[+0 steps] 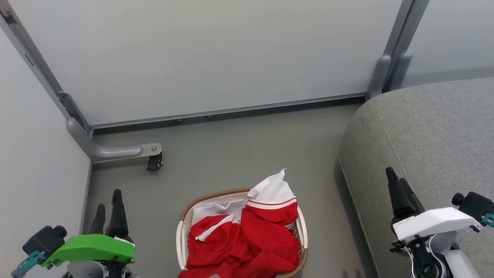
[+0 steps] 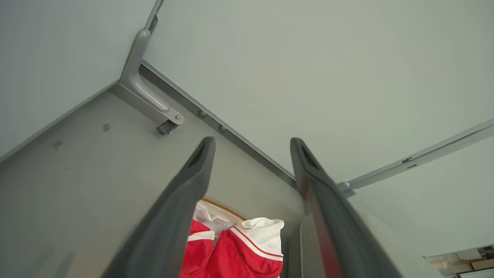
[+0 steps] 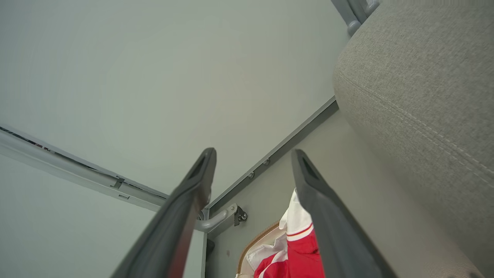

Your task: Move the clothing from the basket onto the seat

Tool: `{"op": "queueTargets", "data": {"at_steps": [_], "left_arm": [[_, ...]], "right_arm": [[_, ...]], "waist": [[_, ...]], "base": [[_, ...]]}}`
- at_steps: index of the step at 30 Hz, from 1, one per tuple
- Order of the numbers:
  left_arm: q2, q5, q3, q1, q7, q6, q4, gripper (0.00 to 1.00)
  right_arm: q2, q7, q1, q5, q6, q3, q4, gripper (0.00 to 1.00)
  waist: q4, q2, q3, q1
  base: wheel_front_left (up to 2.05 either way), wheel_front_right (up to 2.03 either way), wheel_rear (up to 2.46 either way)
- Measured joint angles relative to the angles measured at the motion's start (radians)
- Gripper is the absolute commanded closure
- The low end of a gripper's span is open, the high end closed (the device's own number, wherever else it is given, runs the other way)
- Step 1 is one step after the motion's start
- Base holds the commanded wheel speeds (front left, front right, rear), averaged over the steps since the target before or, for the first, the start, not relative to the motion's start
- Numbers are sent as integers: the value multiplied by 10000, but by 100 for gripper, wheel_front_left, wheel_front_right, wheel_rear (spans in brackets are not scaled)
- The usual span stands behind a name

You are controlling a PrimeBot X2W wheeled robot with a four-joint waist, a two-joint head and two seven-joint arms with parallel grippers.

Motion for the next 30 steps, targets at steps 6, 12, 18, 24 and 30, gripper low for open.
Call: {"op": "queueTargets", "data": {"at_steps": [6,12,18,24,30], "left_arm": [[146,905,-261,0,-190,197,-6,0],[244,1682,-508,-1,-366,391,-36,0],[378,2422,-732,-1,-558,525,-38,0],[493,3143,-926,0,-715,692,-27,0],[577,3883,-1137,1,-903,865,-19,0]], "right_arm": [[-46,-201,-2,-872,0,96,-2,0],[-71,-391,-35,-1703,0,161,2,0],[-79,-568,-51,-2539,0,238,92,0],[-100,-732,-90,-3260,0,293,169,0],[-102,-920,-98,-4029,2,403,219,0]], "waist": [[15,0,-15,0],[35,0,-14,0],[59,0,-21,0],[83,0,-29,0],[95,0,-39,0]], "base": [[0,0,0],[0,0,0],[0,0,0],[0,0,0],[0,0,0]]}}
